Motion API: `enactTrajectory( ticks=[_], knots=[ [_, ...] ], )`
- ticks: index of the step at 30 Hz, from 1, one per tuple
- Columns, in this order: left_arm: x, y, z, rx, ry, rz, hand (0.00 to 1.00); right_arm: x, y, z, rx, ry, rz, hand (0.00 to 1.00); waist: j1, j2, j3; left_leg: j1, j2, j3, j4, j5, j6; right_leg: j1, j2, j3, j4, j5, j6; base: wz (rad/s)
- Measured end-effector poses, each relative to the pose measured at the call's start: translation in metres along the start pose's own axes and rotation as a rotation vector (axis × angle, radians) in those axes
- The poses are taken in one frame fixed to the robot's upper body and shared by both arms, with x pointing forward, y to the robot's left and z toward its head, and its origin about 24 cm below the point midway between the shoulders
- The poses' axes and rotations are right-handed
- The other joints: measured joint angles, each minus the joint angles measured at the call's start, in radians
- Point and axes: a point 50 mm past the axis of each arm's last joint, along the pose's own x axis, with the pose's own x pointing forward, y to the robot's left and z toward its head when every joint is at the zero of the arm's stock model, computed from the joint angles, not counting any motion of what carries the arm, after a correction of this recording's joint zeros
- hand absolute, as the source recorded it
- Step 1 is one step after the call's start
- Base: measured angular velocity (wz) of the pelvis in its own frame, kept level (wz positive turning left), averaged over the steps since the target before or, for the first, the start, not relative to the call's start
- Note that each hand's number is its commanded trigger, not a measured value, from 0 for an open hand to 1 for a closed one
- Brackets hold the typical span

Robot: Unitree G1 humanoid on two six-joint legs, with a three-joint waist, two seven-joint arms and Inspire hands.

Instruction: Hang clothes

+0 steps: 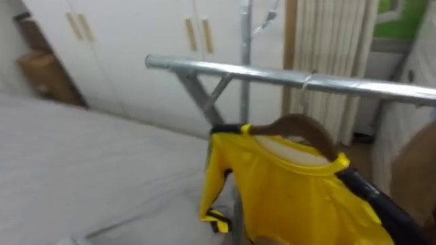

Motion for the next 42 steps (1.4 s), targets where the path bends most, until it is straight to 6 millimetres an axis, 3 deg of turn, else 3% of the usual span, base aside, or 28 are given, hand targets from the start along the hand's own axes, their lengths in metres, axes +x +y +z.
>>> enactTrajectory(
  ticks=[2,3,4,5,7,9,12,15,17,19,21,25,28,31,35,42],
  knots=[
    [-0.001,-0.004,-0.004,0.008,0.011,-0.014,0.0,0.0,-0.003,0.001,0.014,-0.019,-0.01,0.0,0.007,0.002,-0.0032,0.061,-0.058,-0.002,-0.142,0.001,0.001,0.004,-0.002,-0.039,-0.01,0.009,0.017,0.86],
    [-0.003,-0.003,-0.011,0.001,0.031,-0.011,0.0,0.0,0.001,0.003,0.01,-0.023,0.002,0.0,0.032,-0.006,-0.0076,0.067,-0.074,-0.016,-0.184,0.011,-0.005,0.0,-0.013,-0.045,-0.009,0.02,0.015,0.6],
    [-0.005,-0.008,-0.02,-0.018,0.064,-0.019,0.0,0.0,-0.002,0.001,0.008,-0.02,-0.008,0.0,0.039,0.005,-0.0144,0.067,-0.076,-0.053,-0.213,0.037,0.014,0.006,-0.003,-0.025,-0.013,0.054,0.041,0.45],
    [-0.006,-0.01,-0.024,-0.026,0.083,-0.022,0.0,0.0,-0.003,-0.002,0.009,-0.012,-0.015,0.0,0.033,0.008,-0.0137,0.068,-0.076,-0.082,-0.225,0.056,0.022,0.011,0.005,0.004,-0.017,0.073,0.037,0.96],
    [-0.007,-0.014,-0.033,-0.031,0.132,-0.029,0.0,-0.002,-0.014,-0.024,0.004,0.05,-0.047,0.0,0.027,-0.016,-0.0111,0.086,-0.11,-0.174,-0.283,0.113,0.027,0.039,0.021,0.135,-0.055,0.103,0.014,1.32],
    [-0.011,-0.01,-0.043,-0.049,0.16,-0.014,0.0,-0.003,-0.02,-0.032,0.002,0.069,-0.065,0.0,0.036,-0.019,-0.0103,0.089,-0.127,-0.217,-0.312,0.136,0.037,0.053,0.036,0.21,-0.093,0.117,0.015,0.87],
    [-0.025,0.011,-0.072,-0.11,0.269,0.064,0.0,-0.004,-0.028,-0.043,0.035,0.112,-0.093,0.0,0.042,-0.01,-0.0095,0.096,-0.131,-0.28,-0.334,0.146,0.046,0.098,0.072,0.264,-0.161,0.15,0.034,0.63],
    [-0.045,0.044,-0.101,-0.157,0.395,0.178,0.0,-0.005,-0.03,-0.047,0.027,0.136,-0.111,0.0,0.065,-0.015,-0.0055,0.089,-0.144,-0.337,-0.335,0.151,0.055,0.124,0.071,0.256,-0.187,0.157,0.046,0.57],
    [-0.055,0.062,-0.112,-0.137,0.449,0.254,0.0,-0.004,-0.029,-0.044,0.024,0.132,-0.11,0.0,0.078,-0.016,-0.0036,0.078,-0.149,-0.368,-0.333,0.152,0.063,0.125,0.068,0.277,-0.186,0.166,0.061,0.62],
    [-0.065,0.074,-0.121,-0.092,0.508,0.313,0.0,-0.003,-0.026,-0.037,0.006,0.114,-0.102,0.0,0.093,-0.019,0.0063,0.074,-0.16,-0.394,-0.333,0.154,0.074,0.125,0.067,0.343,-0.183,0.165,0.063,0.45],
    [-0.077,0.078,-0.135,-0.043,0.586,0.329,0.0,-0.002,-0.021,-0.025,-0.045,0.063,-0.076,0.0,0.102,-0.021,0.0119,0.055,-0.179,-0.446,-0.327,0.161,0.09,0.118,0.065,0.454,-0.183,0.171,0.076,0.76],
    [-0.072,0.069,-0.134,0.04,0.614,0.288,0.0,-0.001,-0.009,-0.013,-0.203,0.01,-0.038,0.0,0.102,-0.028,0.0144,0.018,-0.212,-0.561,-0.311,0.171,0.117,0.115,0.064,0.593,-0.183,0.185,0.103,0.83],
    [-0.066,0.065,-0.127,0.101,0.597,0.27,0.0,-0.001,-0.004,-0.009,-0.282,-0.015,-0.022,0.0,0.104,-0.033,0.0159,0.002,-0.227,-0.594,-0.299,0.172,0.119,0.121,0.068,0.619,-0.195,0.186,0.106,0.42],
    [-0.054,0.065,-0.108,0.131,0.522,0.287,0.0,-0.001,0.001,-0.01,-0.325,-0.025,-0.001,0.0,0.104,-0.042,0.0161,-0.032,-0.247,-0.627,-0.278,0.173,0.121,0.155,0.071,0.617,-0.291,0.2,0.129,0.33],
    [-0.047,0.063,-0.095,0.15,0.459,0.297,0.0,-0.001,0.0,-0.014,-0.33,-0.009,0.01,0.0,0.107,-0.044,0.0182,-0.046,-0.252,-0.635,-0.268,0.173,0.121,0.159,0.071,0.618,-0.306,0.203,0.134,0.13],
    [-0.043,0.059,-0.091,0.183,0.453,0.28,0.0,-0.002,0.003,-0.021,-0.321,0.012,0.051,0.0,0.092,-0.052,0.021,-0.052,-0.253,-0.665,-0.269,0.175,0.124,0.169,0.079,0.616,-0.326,0.205,0.138,0.09]
  ],
)
